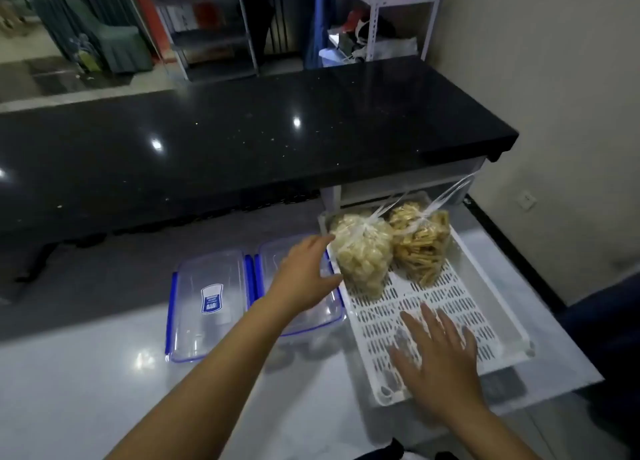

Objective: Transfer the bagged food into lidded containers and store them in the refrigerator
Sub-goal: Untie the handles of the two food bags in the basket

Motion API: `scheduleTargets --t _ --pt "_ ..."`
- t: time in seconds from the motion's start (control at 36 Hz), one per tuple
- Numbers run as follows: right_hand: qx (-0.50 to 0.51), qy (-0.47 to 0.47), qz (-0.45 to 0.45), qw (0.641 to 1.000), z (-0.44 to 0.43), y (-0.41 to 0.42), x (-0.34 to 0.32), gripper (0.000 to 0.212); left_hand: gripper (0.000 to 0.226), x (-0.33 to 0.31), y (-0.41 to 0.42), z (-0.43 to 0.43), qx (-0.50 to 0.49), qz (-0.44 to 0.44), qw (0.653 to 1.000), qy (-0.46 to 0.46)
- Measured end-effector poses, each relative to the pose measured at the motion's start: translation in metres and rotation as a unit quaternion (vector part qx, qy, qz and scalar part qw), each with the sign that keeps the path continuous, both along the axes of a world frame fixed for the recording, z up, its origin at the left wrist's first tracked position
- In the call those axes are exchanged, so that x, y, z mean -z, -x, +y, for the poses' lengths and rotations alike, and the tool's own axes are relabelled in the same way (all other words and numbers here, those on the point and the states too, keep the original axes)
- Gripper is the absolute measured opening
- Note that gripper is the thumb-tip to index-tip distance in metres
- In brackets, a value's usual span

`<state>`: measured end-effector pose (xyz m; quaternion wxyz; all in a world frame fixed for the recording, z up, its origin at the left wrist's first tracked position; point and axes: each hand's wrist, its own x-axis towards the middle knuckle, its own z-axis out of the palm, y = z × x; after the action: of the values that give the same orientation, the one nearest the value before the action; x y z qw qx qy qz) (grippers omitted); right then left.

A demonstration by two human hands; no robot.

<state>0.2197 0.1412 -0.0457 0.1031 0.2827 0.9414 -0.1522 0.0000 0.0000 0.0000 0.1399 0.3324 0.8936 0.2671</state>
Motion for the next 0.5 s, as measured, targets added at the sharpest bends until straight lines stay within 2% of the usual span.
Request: scheduleTargets --t 0.03,0.11,0.19,0.31,0.42,0.5 --pt "-0.007 0.004 -0.008 1.000 -0.002 0.001 -0.002 0.080 0.080 0.001 0.003 0.009 0.001 0.013 1.000 0.005" --pt "-0.011 -0.037 0.055 0.998 -0.006 0.002 -0.001 0.066 0.086 -0.002 0.011 0.036 0.003 0.041 0.998 0.038" --pt "-0.008 -0.044 0.090 0.995 -0.007 0.002 0.001 0.062 0.097 0.001 0.023 0.061 0.047 0.064 0.992 0.095" --pt "-0.006 -0.057 0.099 0.993 -0.007 0.000 -0.001 0.060 0.110 -0.005 0.038 0.082 0.106 0.071 0.980 0.153" --pt "0.008 -0.037 0.104 0.994 -0.006 -0.002 0.004 0.060 0.122 -0.012 0.053 0.088 0.179 0.078 0.952 0.238" --pt "0.001 -0.029 0.100 0.995 -0.006 -0.003 0.005 0.062 0.129 -0.013 0.056 0.086 0.196 0.099 0.941 0.260"
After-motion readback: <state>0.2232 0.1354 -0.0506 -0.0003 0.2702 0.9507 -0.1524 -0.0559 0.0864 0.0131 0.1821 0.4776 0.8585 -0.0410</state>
